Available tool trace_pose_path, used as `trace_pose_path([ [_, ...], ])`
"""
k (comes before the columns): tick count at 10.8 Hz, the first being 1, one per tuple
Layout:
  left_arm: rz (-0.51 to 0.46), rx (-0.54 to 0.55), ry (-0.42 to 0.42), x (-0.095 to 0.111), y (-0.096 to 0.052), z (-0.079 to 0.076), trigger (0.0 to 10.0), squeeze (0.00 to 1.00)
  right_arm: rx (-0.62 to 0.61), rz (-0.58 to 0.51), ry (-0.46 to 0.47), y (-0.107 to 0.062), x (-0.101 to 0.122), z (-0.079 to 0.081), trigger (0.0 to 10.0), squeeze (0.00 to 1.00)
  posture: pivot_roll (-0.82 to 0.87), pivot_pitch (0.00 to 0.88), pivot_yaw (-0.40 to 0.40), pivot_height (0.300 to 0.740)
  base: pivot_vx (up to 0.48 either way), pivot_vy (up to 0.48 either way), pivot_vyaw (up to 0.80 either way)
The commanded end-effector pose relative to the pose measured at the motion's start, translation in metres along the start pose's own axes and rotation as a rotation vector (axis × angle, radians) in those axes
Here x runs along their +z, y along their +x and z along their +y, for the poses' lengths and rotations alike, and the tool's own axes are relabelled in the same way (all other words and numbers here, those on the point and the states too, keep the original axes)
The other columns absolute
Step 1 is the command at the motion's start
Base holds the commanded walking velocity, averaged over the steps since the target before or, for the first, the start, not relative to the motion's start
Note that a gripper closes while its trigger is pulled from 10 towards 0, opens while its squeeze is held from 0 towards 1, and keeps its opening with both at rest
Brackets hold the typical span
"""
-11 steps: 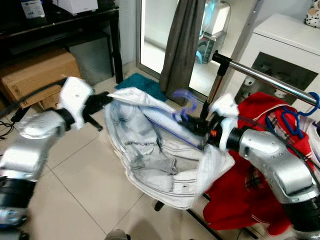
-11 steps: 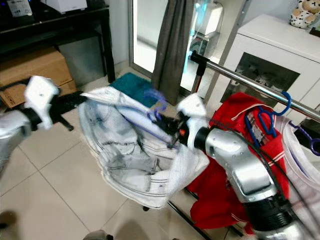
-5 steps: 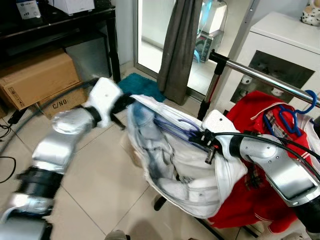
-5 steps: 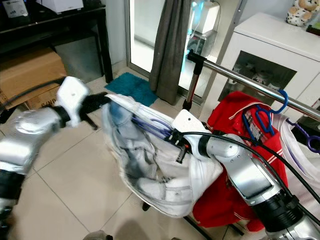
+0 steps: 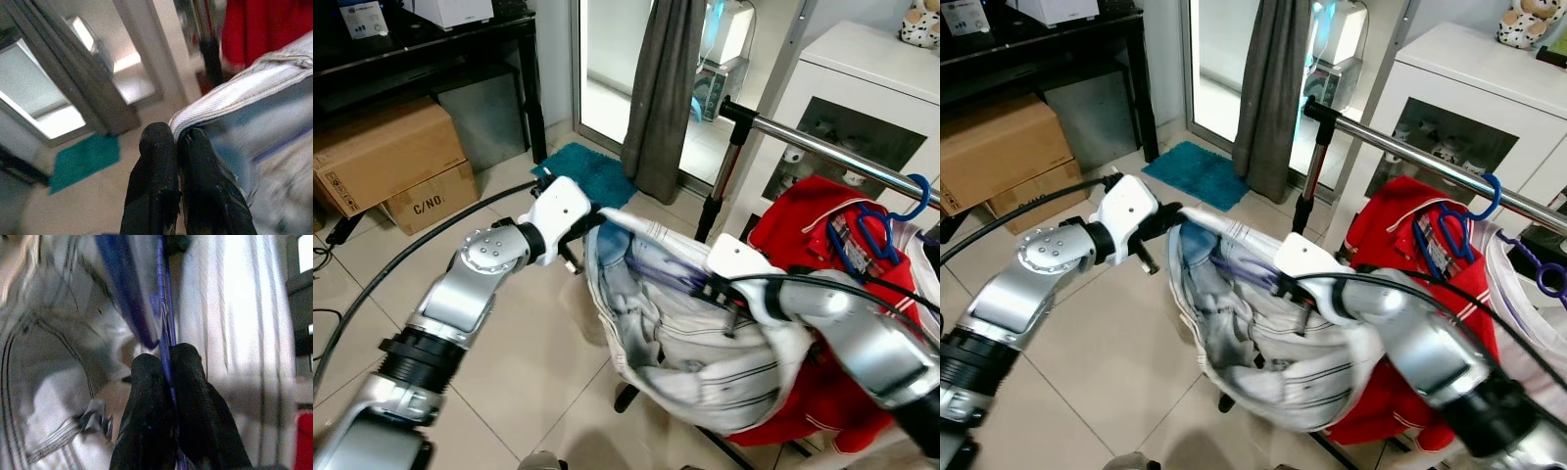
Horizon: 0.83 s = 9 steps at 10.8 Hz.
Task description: Hang hanger
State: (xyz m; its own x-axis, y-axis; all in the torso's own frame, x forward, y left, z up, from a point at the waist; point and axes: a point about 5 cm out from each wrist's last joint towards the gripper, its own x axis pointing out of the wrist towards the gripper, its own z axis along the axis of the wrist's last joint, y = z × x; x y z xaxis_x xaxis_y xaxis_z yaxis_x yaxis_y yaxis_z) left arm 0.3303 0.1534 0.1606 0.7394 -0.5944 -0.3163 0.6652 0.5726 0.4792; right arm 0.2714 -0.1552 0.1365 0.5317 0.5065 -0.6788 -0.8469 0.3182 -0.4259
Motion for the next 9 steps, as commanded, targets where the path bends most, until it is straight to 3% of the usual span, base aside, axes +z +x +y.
trace_pose_path([
  [1, 0.049, 0.053, 0.068, -0.004, -0.011, 0.018, 0.0, 0.00, -0.005, 0.059, 0.010, -0.009, -0.013, -0.003, 0.0, 0.00, 0.00, 0.000, -0.046, 0.740, 0.000, 0.000, 0.00],
  [3, 0.162, 0.064, 0.131, -0.023, -0.026, 0.031, 0.0, 0.00, 0.007, 0.040, 0.058, -0.020, -0.017, -0.006, 0.0, 0.00, 0.01, 0.000, -0.047, 0.740, 0.000, 0.000, 0.00],
  [5, 0.236, 0.077, 0.151, -0.038, -0.036, 0.038, 0.0, 0.00, 0.037, -0.051, 0.104, -0.030, -0.014, -0.007, 0.0, 0.00, 0.01, 0.000, -0.049, 0.740, 0.000, 0.000, 0.00],
  [7, 0.257, 0.137, 0.122, -0.049, -0.042, 0.048, 0.0, 0.00, 0.083, -0.134, 0.125, -0.040, -0.011, -0.003, 0.0, 0.00, 0.02, 0.000, -0.051, 0.740, 0.000, 0.000, 0.00],
  [9, 0.190, 0.172, 0.041, -0.050, -0.048, 0.056, 0.0, 0.00, 0.046, -0.147, 0.183, -0.044, -0.018, -0.008, 0.0, 0.00, 0.01, 0.000, -0.045, 0.740, 0.000, 0.000, 0.00],
])
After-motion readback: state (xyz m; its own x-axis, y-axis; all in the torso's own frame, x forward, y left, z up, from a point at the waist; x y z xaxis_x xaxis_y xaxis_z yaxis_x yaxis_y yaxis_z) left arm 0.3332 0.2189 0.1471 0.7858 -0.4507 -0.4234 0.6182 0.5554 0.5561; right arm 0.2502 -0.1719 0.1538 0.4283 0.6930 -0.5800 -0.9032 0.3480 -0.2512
